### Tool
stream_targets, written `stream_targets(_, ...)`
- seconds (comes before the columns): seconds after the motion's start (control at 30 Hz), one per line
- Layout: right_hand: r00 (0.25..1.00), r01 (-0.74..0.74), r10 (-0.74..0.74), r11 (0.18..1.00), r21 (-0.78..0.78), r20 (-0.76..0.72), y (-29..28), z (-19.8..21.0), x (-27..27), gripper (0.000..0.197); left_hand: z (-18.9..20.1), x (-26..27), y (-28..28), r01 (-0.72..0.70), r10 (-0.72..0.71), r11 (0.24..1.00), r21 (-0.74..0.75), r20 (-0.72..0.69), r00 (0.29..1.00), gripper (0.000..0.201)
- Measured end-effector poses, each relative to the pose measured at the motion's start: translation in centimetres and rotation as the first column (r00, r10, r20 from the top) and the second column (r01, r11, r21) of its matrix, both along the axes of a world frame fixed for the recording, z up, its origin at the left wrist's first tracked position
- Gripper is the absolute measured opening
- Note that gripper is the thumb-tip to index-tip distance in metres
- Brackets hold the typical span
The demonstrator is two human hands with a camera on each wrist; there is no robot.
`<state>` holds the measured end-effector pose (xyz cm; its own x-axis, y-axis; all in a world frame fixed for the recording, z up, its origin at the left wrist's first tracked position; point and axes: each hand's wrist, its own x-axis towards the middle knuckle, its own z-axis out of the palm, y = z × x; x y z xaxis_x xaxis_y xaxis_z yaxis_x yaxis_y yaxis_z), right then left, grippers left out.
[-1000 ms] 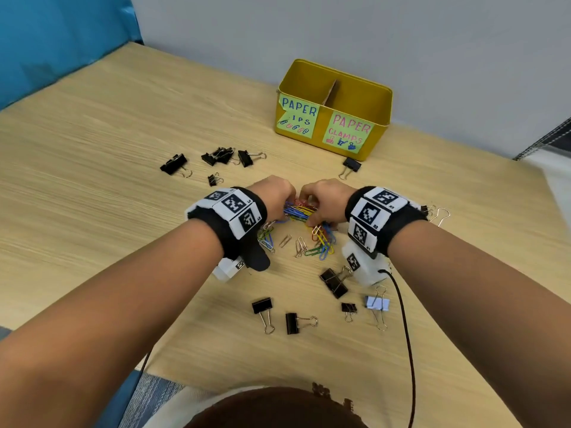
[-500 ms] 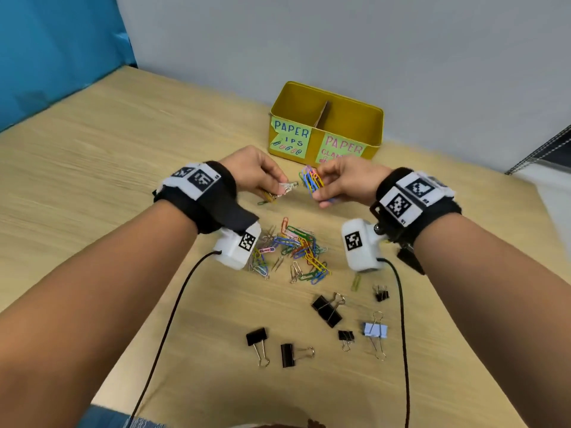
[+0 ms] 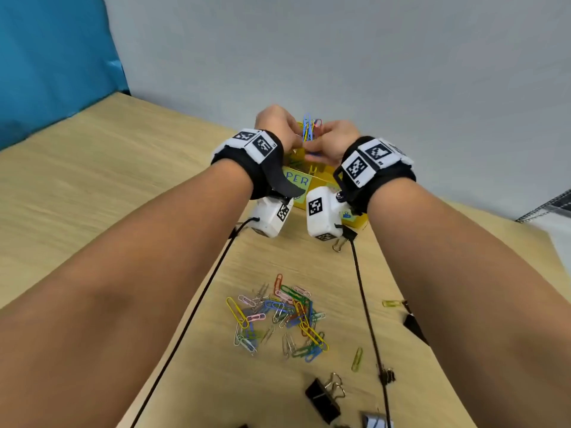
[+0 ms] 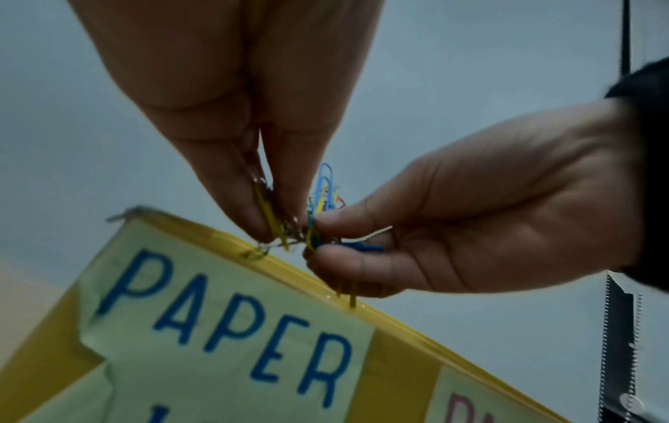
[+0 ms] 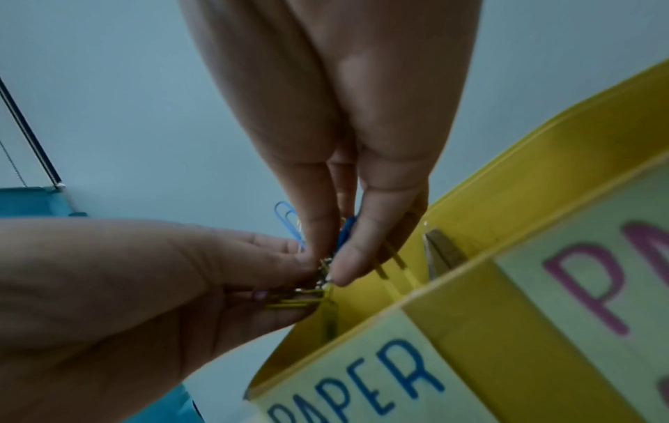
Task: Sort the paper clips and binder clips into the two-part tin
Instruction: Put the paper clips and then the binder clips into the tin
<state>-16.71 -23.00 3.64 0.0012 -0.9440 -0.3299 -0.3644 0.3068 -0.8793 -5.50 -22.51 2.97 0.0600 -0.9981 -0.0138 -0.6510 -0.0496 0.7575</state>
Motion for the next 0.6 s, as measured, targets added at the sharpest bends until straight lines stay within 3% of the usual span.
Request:
stream_targets(0.13, 0.990, -0.072, 0.085, 0.990, 0.121, -0.112, -0.8, -0.4, 0.2, 0.009, -0.3, -0.2, -0.2, 0.103, -0.111, 0.992, 0.073, 0.113, 0.987, 0.030)
stream_targets(0.27, 0.996, -0.033, 0.035, 0.999, 0.020, -0.081, 1.0, 0.9, -0.2, 0.015, 0.8, 0.6, 2.0, 0.122, -0.113, 0.991, -0.055, 0.138, 0.984, 0.039)
stream_targets(0.33, 0.991, -0.093, 0.089, 0.995, -0.042, -0.102, 3.3, 1.8, -0.4, 0.021, 0.9, 1.3, 4.5, 0.173, -0.161, 0.981, -0.088, 0.131, 0.978, 0.034)
stream_targets(0.4, 0.950, -0.236, 0.233, 0.972, 0.013, -0.209, 6.2, 1.6, -0.7, 0.022, 0.0, 2.1, 7.3, 0.287, -0.290, 0.956, 0.057, 0.056, 0.955, 0.032)
stream_targets(0.43, 0.894, -0.323, 0.338, 0.941, 0.100, -0.294, 7.6, 0.9, -0.7, 0.021, -0.6, 2.2, 8.6, 0.371, -0.386, 0.909, 0.189, 0.047, 0.921, 0.032)
stream_targets(0.5, 0.711, -0.460, 0.561, 0.827, 0.323, -0.424, 10.5, -1.1, -0.4, 0.024, -2.4, 2.1, 11.1, 0.483, -0.583, 0.764, 0.428, 0.138, 0.801, 0.038)
stream_targets(0.53, 0.601, -0.500, 0.648, 0.762, 0.411, -0.468, 12.0, -2.1, -0.2, 0.024, -3.4, 1.8, 12.4, 0.498, -0.644, 0.722, 0.481, 0.205, 0.737, 0.041)
stream_targets(0.6, 0.415, -0.551, 0.719, 0.686, 0.475, -0.557, 14.4, -3.7, 0.4, 0.031, -5.1, 1.4, 14.7, 0.513, -0.693, 0.711, 0.481, 0.354, 0.628, 0.039)
